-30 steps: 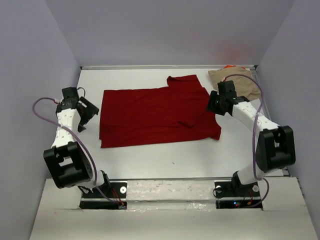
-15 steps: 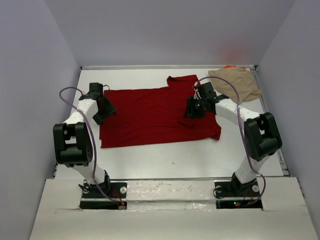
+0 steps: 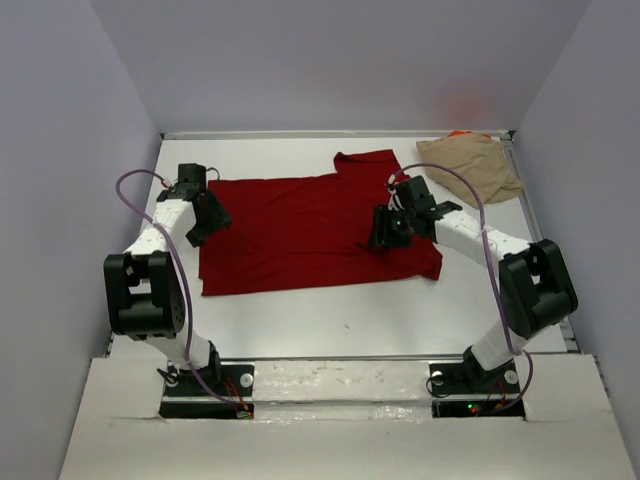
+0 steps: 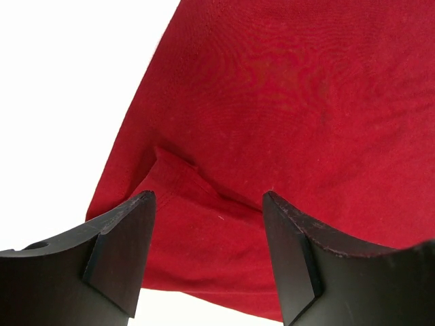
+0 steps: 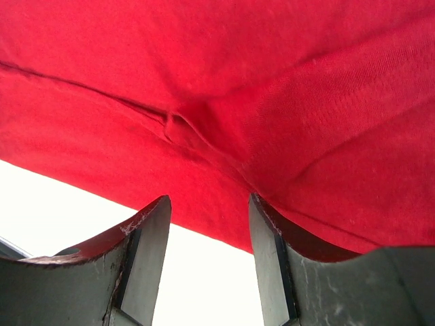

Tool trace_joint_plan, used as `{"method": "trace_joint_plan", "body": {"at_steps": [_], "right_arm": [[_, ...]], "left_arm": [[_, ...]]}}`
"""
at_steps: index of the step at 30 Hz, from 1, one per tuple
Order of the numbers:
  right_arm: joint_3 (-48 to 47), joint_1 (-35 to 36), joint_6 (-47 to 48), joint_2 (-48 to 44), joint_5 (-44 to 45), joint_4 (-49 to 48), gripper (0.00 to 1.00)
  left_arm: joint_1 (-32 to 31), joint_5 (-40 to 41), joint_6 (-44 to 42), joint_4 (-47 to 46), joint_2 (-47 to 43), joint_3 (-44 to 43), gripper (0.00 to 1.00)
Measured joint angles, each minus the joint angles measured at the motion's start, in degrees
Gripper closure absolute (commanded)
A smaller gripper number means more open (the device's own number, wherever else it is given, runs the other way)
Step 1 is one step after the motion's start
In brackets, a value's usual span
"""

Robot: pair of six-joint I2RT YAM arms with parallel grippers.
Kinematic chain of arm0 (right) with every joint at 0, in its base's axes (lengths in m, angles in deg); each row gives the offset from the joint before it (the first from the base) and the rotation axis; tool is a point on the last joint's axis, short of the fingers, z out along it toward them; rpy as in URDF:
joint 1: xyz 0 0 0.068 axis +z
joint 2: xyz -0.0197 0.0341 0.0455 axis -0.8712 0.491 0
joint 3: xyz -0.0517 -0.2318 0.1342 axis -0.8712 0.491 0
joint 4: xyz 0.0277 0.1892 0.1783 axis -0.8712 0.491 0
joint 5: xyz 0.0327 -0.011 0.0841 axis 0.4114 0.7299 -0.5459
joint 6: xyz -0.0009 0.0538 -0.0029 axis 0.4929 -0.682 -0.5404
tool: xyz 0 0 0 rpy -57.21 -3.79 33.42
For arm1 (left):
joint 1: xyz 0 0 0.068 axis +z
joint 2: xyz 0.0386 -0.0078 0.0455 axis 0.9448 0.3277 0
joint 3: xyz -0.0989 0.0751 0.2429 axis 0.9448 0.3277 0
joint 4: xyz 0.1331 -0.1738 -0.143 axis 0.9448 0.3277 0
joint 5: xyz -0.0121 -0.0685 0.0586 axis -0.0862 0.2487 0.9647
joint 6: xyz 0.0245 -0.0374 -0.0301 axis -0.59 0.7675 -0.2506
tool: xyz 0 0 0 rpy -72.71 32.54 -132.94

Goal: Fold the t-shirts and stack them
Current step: Fold the tshirt

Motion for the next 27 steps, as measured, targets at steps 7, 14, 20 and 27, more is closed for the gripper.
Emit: {"method": "trace_joint_plan", "body": {"at_steps": [7,14,20,27], "right_arm": [[2.64,0.00,-0.55,-0.63,1.18,0.04,0.44],[3.65,0.00,-1.40,-0.63,3.23,0.04,0.46],[3.63,0.00,-1.42,0.31,3.15,-0.09,0.52],[2.36,0.00,-1.60,2.75,2.78,-0.04,0.54]], "left_arm": [[-0.04,0.04,-0.55,0.07,0.00,0.02,0.27],[-0.04,0.31,-0.98,0.15,0.00,0.00,0.27],[-0.04,0.39,-1.31,0.87,-0.07,-0.13,0.27],[-0.04,1.33,-1.57,2.47,-1.95,-1.60,0.26]]}}
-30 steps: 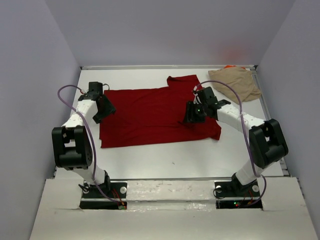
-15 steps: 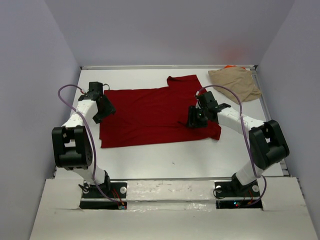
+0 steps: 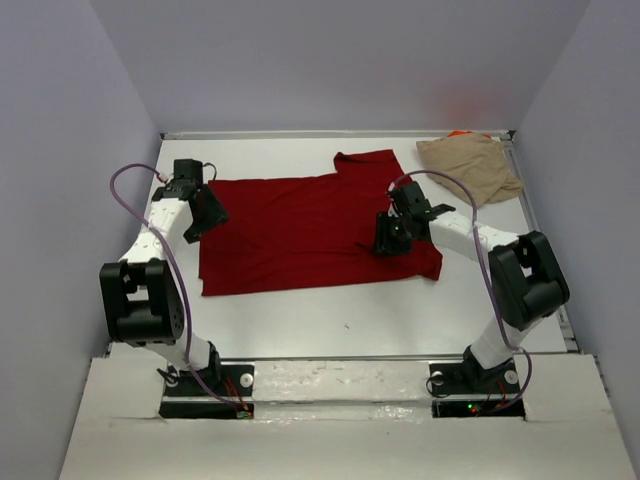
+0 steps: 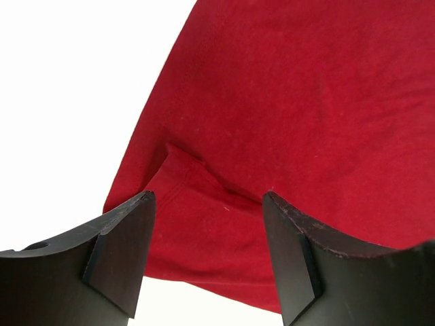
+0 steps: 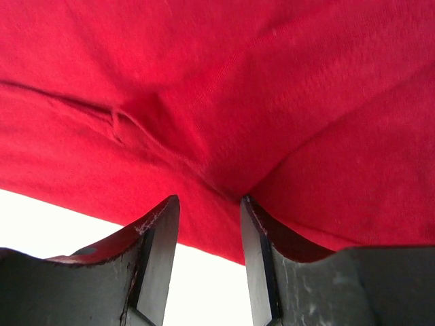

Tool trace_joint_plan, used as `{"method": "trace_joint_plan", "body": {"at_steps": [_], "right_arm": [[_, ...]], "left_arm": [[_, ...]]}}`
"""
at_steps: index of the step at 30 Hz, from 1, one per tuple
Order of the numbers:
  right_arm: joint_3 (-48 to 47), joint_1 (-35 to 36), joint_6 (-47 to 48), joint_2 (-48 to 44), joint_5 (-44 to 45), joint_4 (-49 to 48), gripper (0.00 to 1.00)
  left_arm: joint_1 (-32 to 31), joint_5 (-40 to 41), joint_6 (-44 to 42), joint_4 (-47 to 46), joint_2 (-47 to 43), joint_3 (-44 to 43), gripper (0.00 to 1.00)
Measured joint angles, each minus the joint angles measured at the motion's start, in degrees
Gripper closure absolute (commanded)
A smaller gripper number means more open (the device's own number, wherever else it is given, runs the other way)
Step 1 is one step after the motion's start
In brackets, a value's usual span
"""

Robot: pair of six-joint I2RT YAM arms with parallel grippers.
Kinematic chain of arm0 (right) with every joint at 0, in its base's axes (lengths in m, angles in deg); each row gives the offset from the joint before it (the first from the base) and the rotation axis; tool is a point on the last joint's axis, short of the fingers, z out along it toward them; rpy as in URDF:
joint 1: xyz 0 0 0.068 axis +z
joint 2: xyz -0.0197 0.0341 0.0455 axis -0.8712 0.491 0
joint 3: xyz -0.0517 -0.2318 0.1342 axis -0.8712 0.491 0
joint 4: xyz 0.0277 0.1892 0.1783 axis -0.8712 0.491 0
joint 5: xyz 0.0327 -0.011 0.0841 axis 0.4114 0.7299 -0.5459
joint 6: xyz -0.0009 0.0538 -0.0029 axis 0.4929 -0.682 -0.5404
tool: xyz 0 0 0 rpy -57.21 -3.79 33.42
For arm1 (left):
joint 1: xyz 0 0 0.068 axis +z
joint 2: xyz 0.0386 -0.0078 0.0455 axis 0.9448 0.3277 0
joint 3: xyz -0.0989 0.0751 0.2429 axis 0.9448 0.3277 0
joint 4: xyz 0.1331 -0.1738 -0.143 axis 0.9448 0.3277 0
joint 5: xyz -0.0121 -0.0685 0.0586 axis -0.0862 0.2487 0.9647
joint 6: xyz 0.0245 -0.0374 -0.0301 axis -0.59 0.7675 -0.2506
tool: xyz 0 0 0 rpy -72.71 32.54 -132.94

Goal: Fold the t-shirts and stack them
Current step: Fold the tshirt

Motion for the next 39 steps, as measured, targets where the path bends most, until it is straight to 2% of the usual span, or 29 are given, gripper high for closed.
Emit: {"method": "trace_joint_plan", "body": {"at_steps": [6,11,13,16,17,25,39], "right_arm": [[-3.45,0.00,0.37,3.74,0.00,-0.85,0.57],[-5.57,0.00,1.03,6.25,0.00,-1.16,0.66],[-5.92,0.00,1.14,6.58,0.02,-1.18,0.73],[-6.25,0.00,1.44,7.02,0.02,-1.40,0.98],[-6.27,0.00,1.29,7.15,0.02,-1.44,1.00],[-8.09,0.00,2.49,9.07,3.61,-1.68,1.00],[-27.41,0.00,8.07,24.04,9.68,-2.05,1.00]], "left_arm": [[0.00,0.11,-0.22,0.24,-0.96,-0.87,0.26],[0.00,0.11,-0.35,0.48,-0.96,-0.87,0.26],[0.00,0.24,-0.42,0.72,-1.07,-0.87,0.26],[0.00,0.50,-0.52,0.87,-1.31,-0.87,0.26],[0.00,0.63,-0.61,0.92,-1.42,-0.87,0.26],[0.00,0.35,-0.79,0.55,-1.57,-0.63,0.27],[-0.22,-0.02,-1.42,-0.28,-1.60,2.14,0.27]]}}
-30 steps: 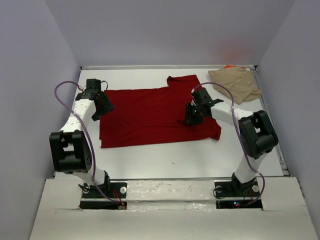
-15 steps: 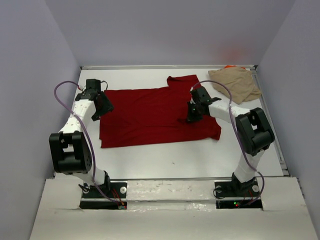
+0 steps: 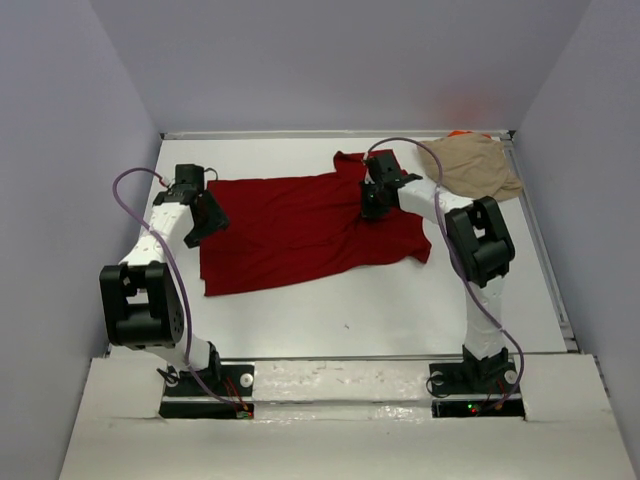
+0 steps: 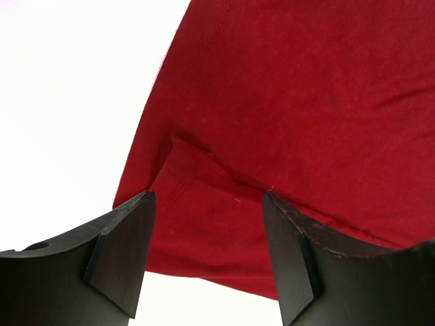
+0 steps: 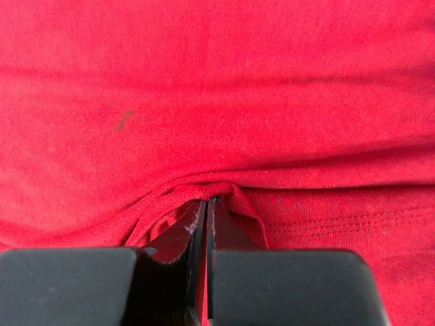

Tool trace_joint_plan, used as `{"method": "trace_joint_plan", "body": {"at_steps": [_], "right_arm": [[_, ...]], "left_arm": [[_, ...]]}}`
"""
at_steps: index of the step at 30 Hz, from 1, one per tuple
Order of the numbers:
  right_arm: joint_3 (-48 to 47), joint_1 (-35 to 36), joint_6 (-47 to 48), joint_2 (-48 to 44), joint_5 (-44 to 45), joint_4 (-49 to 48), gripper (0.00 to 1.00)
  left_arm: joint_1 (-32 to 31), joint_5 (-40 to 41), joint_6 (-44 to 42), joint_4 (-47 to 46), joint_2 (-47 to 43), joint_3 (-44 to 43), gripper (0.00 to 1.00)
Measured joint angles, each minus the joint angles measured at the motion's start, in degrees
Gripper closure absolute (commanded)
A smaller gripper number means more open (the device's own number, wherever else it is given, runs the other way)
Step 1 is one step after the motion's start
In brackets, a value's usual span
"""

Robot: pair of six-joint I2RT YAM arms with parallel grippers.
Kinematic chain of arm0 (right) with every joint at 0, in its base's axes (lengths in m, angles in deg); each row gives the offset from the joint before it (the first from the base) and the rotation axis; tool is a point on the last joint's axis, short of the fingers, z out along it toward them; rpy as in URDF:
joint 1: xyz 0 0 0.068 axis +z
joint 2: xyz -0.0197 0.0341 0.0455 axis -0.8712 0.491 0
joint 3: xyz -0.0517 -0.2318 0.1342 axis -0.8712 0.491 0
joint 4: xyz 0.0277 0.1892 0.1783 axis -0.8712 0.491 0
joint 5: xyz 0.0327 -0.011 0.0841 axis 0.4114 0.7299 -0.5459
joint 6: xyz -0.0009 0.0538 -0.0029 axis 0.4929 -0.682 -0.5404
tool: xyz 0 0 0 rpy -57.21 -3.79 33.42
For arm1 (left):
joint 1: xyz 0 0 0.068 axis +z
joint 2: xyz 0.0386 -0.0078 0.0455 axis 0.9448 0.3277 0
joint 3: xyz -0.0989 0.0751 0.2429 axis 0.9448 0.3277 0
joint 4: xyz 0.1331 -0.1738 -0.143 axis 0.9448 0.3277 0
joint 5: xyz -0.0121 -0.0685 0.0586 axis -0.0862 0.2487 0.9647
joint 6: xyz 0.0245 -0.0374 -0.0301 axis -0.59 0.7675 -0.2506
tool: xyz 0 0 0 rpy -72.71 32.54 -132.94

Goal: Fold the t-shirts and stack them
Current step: Fold the tshirt

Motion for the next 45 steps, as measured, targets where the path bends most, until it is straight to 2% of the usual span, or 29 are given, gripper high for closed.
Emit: {"method": "trace_joint_plan", "body": {"at_steps": [7,16,21,27,36,45], "right_arm": [[-2.69,0.00,1.49,0.74,2.93,0.15,1.00],[6.25,0.87,0.66,-8.66,6.93,0.46,1.00],[7.50,1.49,0.96,-10.32,7.74,0.17,1.00],[6.23,1.51,3.39,-8.55,8.00,-0.35,1.00],[-1.73,1.51,6.21,0.44,8.59,-1.22,1.00],[-6.36,2.43,8.44,2.23,11.34,-1.18,1.00]], "left_arm": [[-0.26,-0.09,-0.50,-0.76,0.00,0.13,0.27],[-5.05,0.04,-1.11,-1.31,2.14,0.00,0.27],[-6.14,0.15,-1.11,-1.27,2.93,-0.33,0.28],[-7.08,0.44,-1.09,-1.29,2.93,-0.72,0.28],[-7.89,1.11,-1.25,-1.11,2.93,-0.72,0.28],[-8.20,1.42,-1.33,-1.03,2.93,-0.72,0.31]]}}
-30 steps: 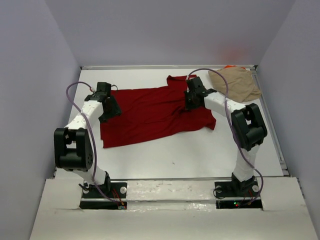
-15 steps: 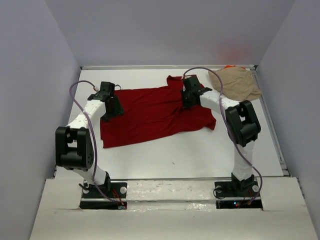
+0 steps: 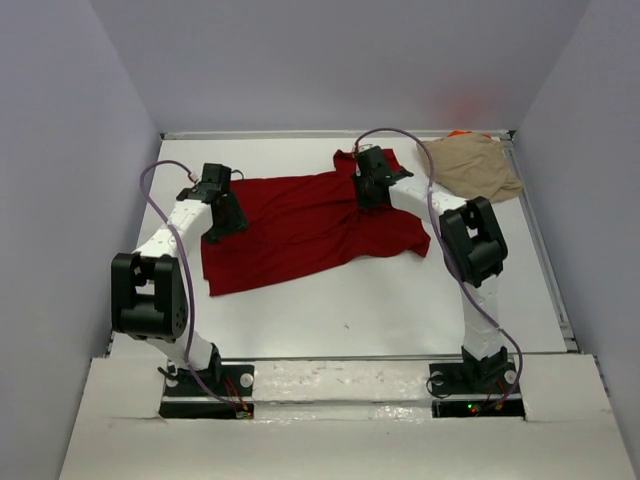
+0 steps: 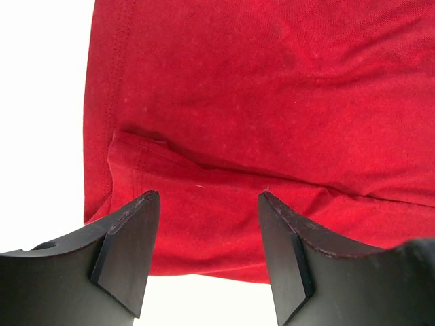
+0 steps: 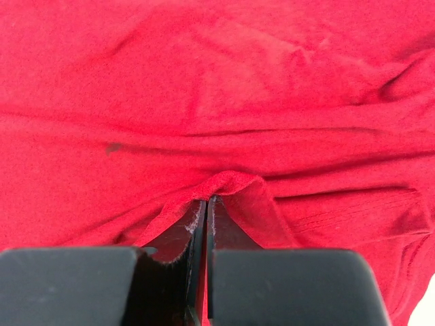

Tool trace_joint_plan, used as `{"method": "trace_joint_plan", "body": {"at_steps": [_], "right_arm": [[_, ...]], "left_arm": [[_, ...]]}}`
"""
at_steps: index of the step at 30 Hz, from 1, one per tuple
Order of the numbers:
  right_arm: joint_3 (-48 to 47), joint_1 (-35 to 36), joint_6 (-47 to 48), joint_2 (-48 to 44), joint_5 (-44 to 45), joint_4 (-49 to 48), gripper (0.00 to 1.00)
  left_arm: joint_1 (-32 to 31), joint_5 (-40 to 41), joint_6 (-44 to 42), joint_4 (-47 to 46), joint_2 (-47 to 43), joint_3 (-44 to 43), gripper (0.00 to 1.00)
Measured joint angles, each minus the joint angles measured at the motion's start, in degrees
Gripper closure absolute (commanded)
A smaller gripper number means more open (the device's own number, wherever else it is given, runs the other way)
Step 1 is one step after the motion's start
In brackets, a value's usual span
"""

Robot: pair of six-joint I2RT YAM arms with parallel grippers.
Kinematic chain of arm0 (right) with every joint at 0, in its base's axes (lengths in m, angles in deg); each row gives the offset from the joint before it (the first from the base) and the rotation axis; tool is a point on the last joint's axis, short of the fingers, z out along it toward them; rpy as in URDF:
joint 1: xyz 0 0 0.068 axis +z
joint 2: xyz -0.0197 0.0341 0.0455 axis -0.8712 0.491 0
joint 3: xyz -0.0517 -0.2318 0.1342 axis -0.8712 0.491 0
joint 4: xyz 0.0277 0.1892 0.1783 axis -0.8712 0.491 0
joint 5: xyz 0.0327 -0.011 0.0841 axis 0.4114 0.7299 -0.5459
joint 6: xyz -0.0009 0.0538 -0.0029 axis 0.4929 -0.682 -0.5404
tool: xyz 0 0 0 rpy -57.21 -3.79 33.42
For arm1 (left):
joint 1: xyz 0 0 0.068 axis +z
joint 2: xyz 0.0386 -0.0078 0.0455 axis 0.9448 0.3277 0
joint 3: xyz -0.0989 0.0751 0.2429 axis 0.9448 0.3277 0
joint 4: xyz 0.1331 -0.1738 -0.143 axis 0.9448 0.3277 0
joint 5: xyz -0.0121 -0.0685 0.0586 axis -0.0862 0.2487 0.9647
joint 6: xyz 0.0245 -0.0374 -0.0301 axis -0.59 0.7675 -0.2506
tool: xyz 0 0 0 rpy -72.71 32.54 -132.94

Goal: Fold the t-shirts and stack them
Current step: Fold the tshirt

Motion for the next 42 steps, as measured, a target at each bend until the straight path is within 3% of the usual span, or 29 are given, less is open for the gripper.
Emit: {"method": "trace_joint_plan", "body": {"at_steps": [19,23,31,32,35,36,37,42], "right_arm": [[-1.16,7.30,6.32,1.29,9.84,0.20,0.98],[-3.96,7.34,8.17,4.15,12.59,0.35,0.96],[-18.32,7.10,10.75,12.85,14.56,3.41,0.93],[-20.57,6.88,10.91,13.92,14.56,4.02,0.90],[-25.88,6.62,10.71,16.63,14.25,5.62,0.55],[-27.36,6.47,10.71,17.27,13.77,6.73,0.19],[-27.91,6.36,10.34,17.55,13.49,7.10,0.12],[-25.77,5.77,8.74,16.63,11.28,8.55,0.06]], "left_arm": [[-1.60,0.07,0.00,-0.04,0.79,0.00,0.31],[-2.03,0.04,0.00,-0.09,0.87,0.00,0.31],[-2.64,-0.20,0.00,-0.22,1.01,0.04,0.32],[-2.78,-0.22,0.00,-0.26,1.01,0.07,0.32],[-3.21,-0.26,0.00,-0.26,1.01,0.09,0.32],[-3.37,-0.24,-0.02,-0.28,1.01,0.09,0.32],[-3.45,-0.26,-0.02,-0.28,1.01,0.09,0.32],[-3.54,-0.59,-0.04,-0.46,1.01,0.15,0.32]]}}
